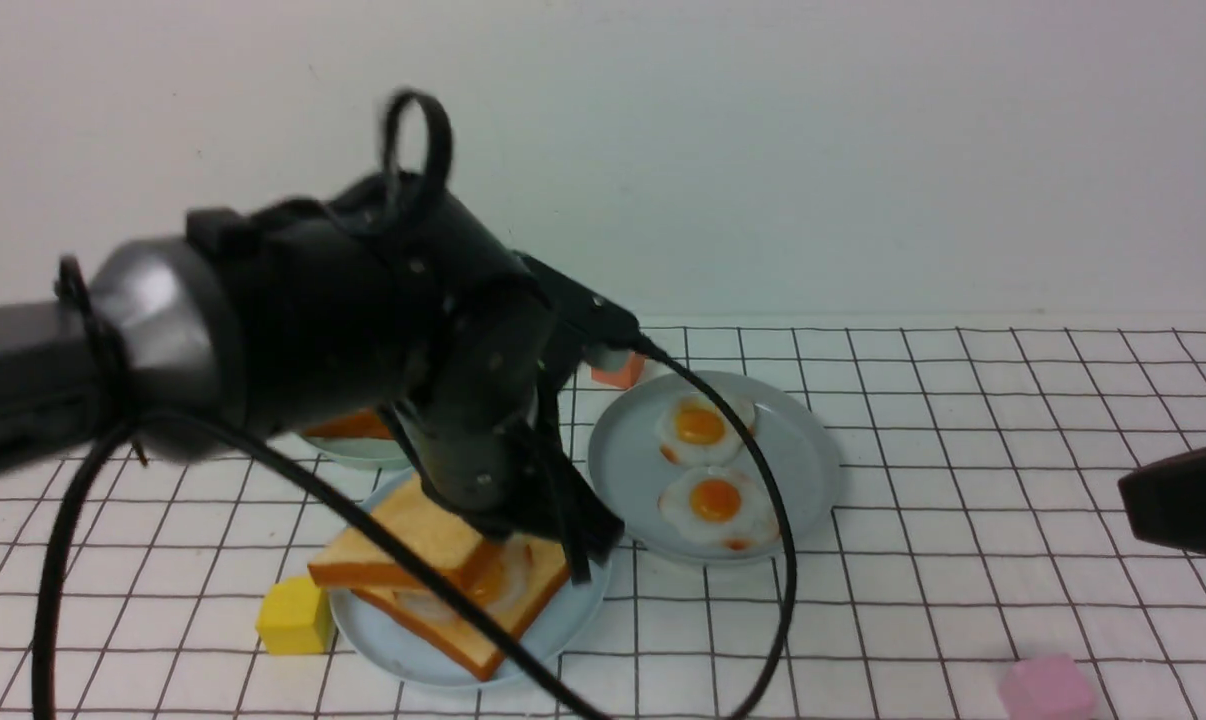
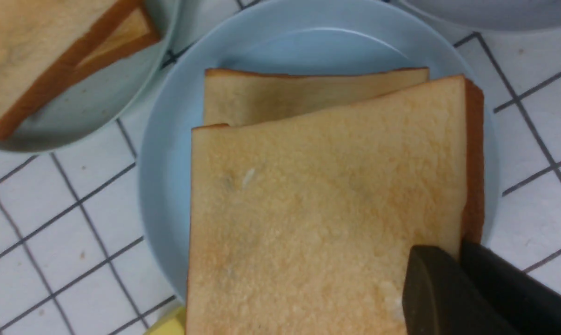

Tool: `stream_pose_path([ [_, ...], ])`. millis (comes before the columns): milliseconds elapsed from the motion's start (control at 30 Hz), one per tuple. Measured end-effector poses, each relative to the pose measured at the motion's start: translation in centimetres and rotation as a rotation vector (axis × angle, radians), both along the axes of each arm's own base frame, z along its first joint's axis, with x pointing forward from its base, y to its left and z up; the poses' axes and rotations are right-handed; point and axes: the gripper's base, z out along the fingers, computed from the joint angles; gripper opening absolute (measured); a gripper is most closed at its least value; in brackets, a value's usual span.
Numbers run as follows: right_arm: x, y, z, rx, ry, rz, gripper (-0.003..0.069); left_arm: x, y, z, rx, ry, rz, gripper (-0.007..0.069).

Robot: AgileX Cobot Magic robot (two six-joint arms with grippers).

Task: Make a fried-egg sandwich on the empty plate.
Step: Use the left arm to place a slice of bread on the fried egg in the middle

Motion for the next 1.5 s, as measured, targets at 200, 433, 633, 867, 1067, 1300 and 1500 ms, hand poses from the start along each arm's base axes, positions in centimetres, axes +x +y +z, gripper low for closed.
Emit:
stream_pose_path([
  [200,-0.4,-0.1,0.0,-0.005,0.011,0.007,0.0064,0.2,-0.3,-0.8,-0.007,-0.087,-0.069,0.0017],
  [433,-0.6,0.1,0.0,0.021,0.035,0.021,0.0070,0.5,-0.3,-1.0,0.016,-0.116,-0.095,0.0017],
  [633,-0.8,0.1,0.0,0.023,0.046,0.026,0.0071,1.2,-0.7,-3.8,0.090,-0.074,-0.114,0.0017],
  [867,-0.9,0.1,0.0,0.022,0.053,0.030,0.0073,1.5,-1.0,-5.5,0.115,-0.038,-0.117,0.0017],
  [1067,-0.9,0.1,0.0,0.021,0.055,0.031,0.0074,1.3,-1.2,-5.7,0.079,-0.012,-0.094,0.0072],
  [1300,-0.9,0.1,0.0,0.022,0.054,0.031,0.0082,1.0,-1.1,-5.8,0.076,0.019,-0.069,0.0275],
  [1500,-0.9,0.1,0.0,0.022,0.053,0.030,0.0089,0.5,-0.9,-4.2,0.030,0.016,-0.036,0.0382],
])
